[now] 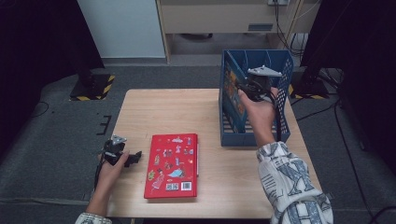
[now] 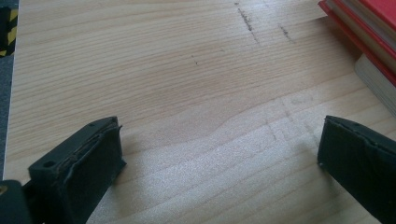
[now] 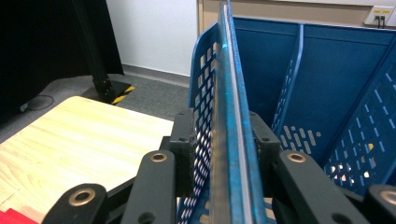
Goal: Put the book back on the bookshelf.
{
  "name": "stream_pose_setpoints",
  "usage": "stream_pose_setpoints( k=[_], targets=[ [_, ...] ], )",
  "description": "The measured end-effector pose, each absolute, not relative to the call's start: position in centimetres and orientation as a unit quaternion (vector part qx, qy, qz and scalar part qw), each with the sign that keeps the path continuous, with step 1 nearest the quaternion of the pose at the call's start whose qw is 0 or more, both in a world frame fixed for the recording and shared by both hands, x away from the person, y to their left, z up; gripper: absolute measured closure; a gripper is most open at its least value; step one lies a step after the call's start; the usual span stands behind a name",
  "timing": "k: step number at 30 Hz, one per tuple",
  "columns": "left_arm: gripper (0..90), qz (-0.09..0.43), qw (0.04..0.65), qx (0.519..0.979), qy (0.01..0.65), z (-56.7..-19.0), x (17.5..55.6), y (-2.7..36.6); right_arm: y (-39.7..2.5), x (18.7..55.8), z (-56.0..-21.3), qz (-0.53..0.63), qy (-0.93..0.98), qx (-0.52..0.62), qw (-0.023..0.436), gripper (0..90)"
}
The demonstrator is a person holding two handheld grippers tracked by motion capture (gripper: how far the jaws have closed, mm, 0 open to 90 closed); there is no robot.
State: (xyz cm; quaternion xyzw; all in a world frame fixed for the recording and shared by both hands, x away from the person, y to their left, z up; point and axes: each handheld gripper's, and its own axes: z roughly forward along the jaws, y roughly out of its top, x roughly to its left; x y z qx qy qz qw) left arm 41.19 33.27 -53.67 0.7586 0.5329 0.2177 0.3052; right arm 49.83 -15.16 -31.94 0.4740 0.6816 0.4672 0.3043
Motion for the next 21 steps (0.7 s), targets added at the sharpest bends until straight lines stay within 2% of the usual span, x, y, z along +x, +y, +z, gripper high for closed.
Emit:
stream_pose_setpoints(
  k=[21],
  targets=[
    [0.0, 0.217, 0.308, 0.758, 0.532, -53.7, 41.2, 33.2, -14.7, 50.2, -30.8, 0.454, 0.684, 0.48, 0.309, 78.6]
  ],
)
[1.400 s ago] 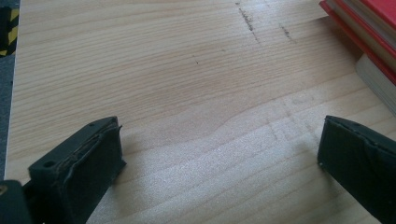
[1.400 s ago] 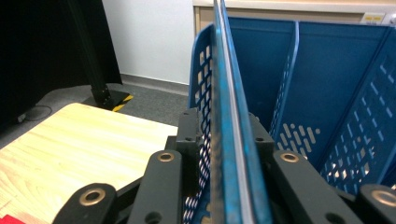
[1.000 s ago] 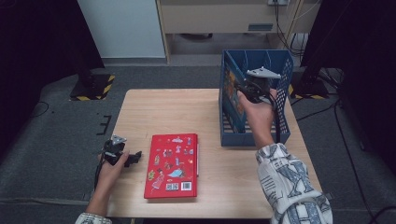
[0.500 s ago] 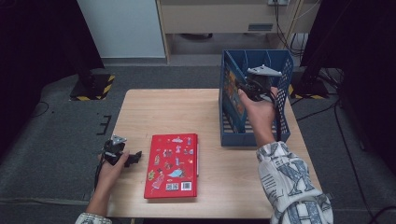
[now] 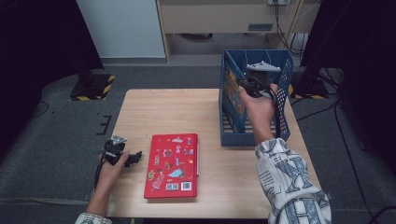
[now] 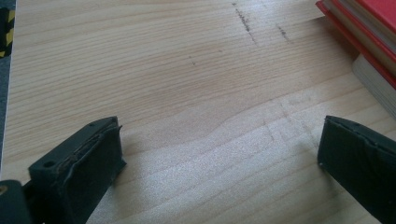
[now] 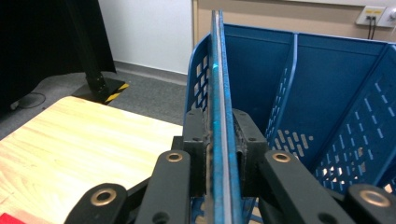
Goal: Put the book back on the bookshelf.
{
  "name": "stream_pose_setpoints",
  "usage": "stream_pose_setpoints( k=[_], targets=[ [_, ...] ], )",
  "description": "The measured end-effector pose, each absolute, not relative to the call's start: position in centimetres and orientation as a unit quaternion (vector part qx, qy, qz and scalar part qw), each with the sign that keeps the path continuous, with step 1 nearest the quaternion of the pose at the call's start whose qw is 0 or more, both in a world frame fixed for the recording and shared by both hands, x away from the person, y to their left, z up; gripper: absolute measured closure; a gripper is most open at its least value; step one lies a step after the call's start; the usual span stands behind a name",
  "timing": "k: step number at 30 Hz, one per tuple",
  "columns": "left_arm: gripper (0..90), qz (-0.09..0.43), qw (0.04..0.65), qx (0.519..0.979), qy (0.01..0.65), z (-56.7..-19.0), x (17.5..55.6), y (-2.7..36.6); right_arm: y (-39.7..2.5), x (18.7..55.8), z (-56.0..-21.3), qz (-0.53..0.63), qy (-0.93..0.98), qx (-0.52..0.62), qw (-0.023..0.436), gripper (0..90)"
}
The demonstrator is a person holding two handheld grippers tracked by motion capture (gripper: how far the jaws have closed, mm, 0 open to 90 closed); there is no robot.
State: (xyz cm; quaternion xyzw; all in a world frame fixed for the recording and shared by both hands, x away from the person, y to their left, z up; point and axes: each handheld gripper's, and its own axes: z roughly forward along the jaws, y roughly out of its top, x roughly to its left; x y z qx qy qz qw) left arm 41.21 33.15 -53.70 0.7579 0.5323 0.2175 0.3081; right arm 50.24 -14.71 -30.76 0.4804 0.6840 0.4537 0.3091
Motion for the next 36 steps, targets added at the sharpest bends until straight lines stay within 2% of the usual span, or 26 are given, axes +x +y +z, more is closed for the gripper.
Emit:
stream_pose_setpoints(
  k=[9, 14, 36],
  targets=[
    [0.0, 0.217, 0.309, 0.758, 0.532, -53.7, 41.2, 33.1, -14.5, 50.6, -30.7, 0.445, 0.69, 0.485, 0.302, 77.5],
    [0.0, 0.217, 0.309, 0.758, 0.532, -53.7, 41.2, 33.1, -14.5, 50.5, -30.8, 0.442, 0.693, 0.484, 0.302, 80.0],
    [0.0, 0.217, 0.309, 0.759, 0.531, -53.7, 41.2, 33.1, -13.7, 50.4, -31.2, 0.448, 0.66, 0.488, 0.354, 82.7]
  ],
)
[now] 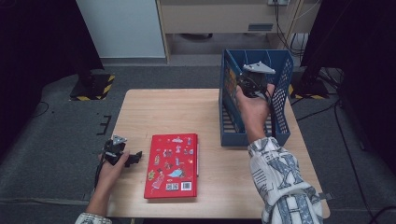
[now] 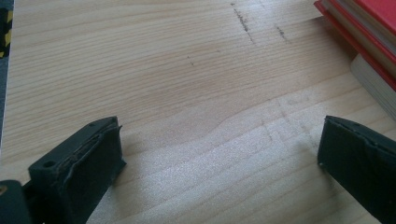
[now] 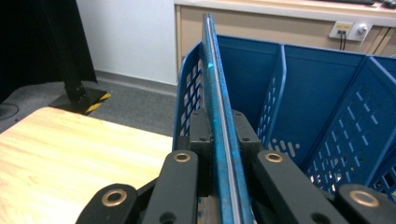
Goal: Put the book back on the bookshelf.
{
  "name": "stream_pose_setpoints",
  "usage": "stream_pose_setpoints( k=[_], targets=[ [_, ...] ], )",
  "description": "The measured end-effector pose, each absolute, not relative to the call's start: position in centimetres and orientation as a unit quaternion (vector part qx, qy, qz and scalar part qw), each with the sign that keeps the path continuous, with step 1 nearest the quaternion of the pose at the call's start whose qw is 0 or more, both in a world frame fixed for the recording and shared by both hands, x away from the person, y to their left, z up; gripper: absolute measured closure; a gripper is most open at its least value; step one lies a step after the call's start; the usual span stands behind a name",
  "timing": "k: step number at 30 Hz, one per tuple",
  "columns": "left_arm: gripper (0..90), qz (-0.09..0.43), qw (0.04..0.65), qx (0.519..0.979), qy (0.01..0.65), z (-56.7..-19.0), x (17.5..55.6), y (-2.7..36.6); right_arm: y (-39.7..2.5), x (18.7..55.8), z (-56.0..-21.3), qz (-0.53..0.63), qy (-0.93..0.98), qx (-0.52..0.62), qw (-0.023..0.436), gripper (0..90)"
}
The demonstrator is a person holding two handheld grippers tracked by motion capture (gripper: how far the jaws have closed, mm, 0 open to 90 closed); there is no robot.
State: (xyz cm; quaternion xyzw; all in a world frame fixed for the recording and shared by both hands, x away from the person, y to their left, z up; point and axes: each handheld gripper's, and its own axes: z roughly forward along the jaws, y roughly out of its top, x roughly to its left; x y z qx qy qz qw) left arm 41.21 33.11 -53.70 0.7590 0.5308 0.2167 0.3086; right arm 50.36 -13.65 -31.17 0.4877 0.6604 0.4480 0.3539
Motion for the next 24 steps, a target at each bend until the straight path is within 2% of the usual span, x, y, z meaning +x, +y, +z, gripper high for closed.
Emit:
stream_pose_setpoints(
  k=[24],
  targets=[
    [0.0, 0.216, 0.309, 0.76, 0.53, -53.7, 41.2, 33.1, -12.7, 52.1, -31.2, 0.431, 0.639, 0.515, 0.374, 82.6]
  ],
)
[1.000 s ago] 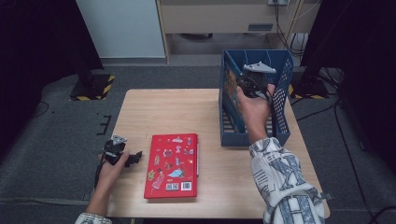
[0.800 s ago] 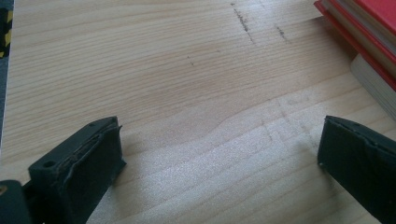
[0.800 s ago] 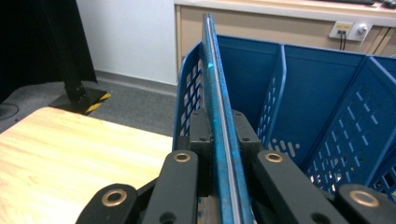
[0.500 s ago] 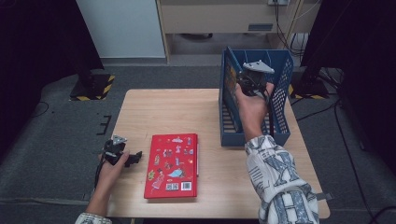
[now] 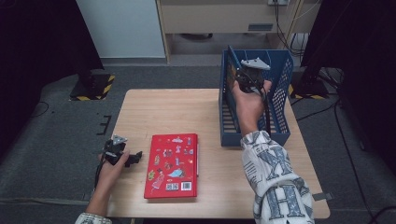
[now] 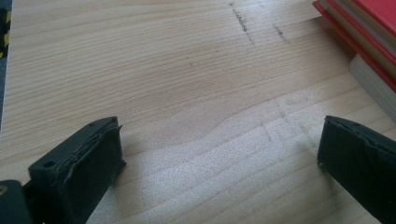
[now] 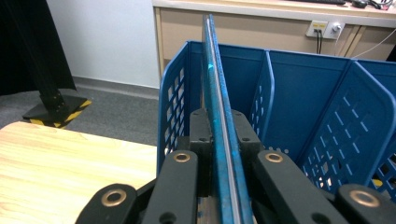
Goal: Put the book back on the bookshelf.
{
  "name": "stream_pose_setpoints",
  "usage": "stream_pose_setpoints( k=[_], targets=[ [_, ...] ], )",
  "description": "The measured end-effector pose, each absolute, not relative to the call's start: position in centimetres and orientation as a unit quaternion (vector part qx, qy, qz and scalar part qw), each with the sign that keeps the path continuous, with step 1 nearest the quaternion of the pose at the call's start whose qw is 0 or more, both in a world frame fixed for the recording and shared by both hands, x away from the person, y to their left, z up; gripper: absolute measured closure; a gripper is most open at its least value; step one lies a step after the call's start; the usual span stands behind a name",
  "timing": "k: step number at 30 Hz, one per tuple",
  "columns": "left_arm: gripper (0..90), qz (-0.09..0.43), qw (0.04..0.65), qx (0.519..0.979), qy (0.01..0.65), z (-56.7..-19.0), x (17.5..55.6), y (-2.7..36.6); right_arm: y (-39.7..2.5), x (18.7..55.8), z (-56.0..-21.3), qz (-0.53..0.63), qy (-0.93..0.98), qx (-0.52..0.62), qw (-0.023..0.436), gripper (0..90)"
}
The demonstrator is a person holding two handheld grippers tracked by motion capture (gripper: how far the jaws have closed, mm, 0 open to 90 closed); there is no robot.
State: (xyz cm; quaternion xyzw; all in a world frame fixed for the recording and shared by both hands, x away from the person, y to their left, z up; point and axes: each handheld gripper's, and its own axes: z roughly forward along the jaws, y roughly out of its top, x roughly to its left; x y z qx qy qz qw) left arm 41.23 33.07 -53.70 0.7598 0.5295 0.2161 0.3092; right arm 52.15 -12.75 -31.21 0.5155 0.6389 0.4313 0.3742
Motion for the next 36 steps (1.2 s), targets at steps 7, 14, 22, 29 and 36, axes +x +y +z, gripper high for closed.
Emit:
stream_pose_setpoints(
  k=[7, 14, 22, 29, 36],
  targets=[
    [0.0, 0.216, 0.309, 0.76, 0.529, -53.7, 41.2, 33.1, -12.4, 52.6, -31.3, 0.425, 0.638, 0.52, 0.376, 82.5],
    [0.0, 0.216, 0.309, 0.76, 0.529, -53.7, 41.2, 33.1, -11.7, 52.1, -31.6, 0.428, 0.64, 0.514, 0.379, 81.8],
    [0.0, 0.216, 0.309, 0.76, 0.529, -53.7, 41.2, 33.1, -11.0, 51.8, -31.7, 0.44, 0.644, 0.5, 0.375, 76.6],
    [0.0, 0.216, 0.309, 0.76, 0.529, -53.7, 41.2, 33.1, -10.8, 51.1, -31.8, 0.452, 0.659, 0.487, 0.354, 67.1],
    [0.0, 0.216, 0.309, 0.76, 0.529, -53.7, 41.2, 33.1, -10.5, 50.5, -32.0, 0.456, 0.668, 0.479, 0.34, 61.2]
  ],
)
